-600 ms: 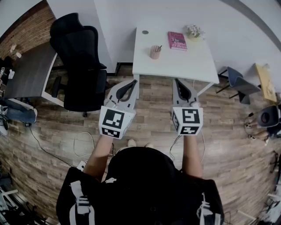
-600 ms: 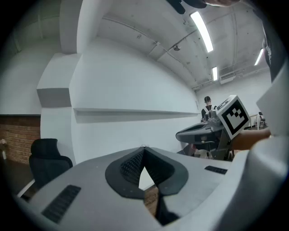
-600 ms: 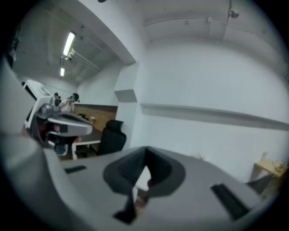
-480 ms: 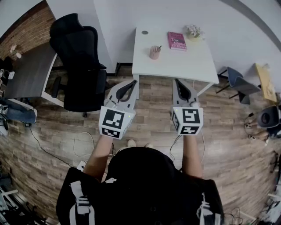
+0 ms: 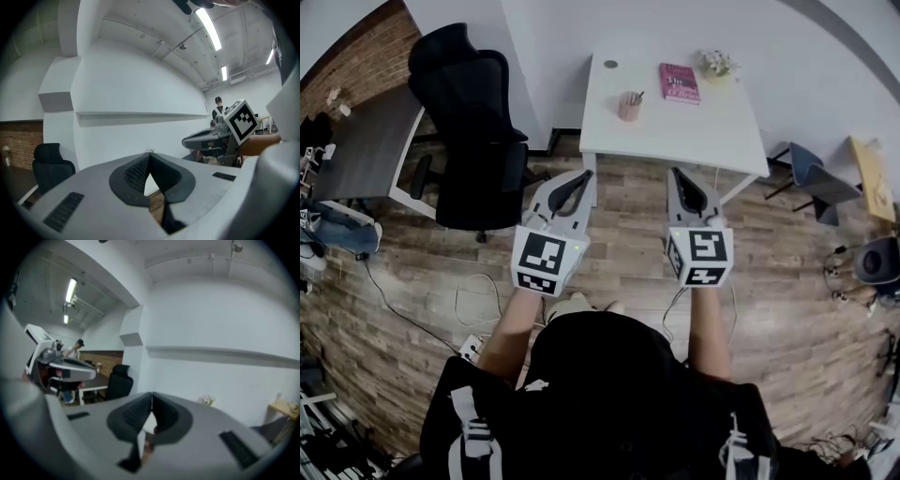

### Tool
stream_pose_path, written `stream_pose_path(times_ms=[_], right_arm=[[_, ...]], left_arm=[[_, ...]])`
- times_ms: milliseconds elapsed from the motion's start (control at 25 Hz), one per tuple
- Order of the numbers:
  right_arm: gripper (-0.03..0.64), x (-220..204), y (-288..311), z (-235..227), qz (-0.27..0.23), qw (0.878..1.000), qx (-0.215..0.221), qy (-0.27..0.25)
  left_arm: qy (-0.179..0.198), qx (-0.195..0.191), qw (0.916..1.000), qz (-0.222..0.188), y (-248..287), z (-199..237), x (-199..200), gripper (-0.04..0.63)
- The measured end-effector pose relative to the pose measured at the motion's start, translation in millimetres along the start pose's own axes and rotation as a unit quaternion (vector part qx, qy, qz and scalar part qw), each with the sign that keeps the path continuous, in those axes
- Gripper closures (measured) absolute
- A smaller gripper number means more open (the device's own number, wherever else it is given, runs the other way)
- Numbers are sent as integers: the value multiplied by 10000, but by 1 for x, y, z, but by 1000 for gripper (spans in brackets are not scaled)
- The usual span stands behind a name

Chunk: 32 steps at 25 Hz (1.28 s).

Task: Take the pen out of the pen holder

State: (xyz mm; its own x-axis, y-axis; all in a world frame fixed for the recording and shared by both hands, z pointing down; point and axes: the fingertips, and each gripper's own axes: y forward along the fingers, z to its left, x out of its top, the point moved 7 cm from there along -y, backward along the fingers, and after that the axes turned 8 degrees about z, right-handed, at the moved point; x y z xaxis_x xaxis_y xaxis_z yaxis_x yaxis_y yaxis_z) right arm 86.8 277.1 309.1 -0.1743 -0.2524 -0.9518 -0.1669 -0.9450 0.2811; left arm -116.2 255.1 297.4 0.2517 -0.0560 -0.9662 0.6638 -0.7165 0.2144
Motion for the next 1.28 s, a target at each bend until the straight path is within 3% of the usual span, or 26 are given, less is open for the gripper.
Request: stream_pose_path(times_ms=[320,640,1280], right_arm=[[583,-30,-5,-10,218,9996,168,33],[581,-36,7,-24,334,9991,247,-7],[582,-19,105,-50,478,9984,294,-18]], left_arm=[[-100,53,9997,201,2,-28,-20,580],[-101,88,9996,245,17,-30,-20,580],[-171,-189,9995,193,108,36,-17,580]])
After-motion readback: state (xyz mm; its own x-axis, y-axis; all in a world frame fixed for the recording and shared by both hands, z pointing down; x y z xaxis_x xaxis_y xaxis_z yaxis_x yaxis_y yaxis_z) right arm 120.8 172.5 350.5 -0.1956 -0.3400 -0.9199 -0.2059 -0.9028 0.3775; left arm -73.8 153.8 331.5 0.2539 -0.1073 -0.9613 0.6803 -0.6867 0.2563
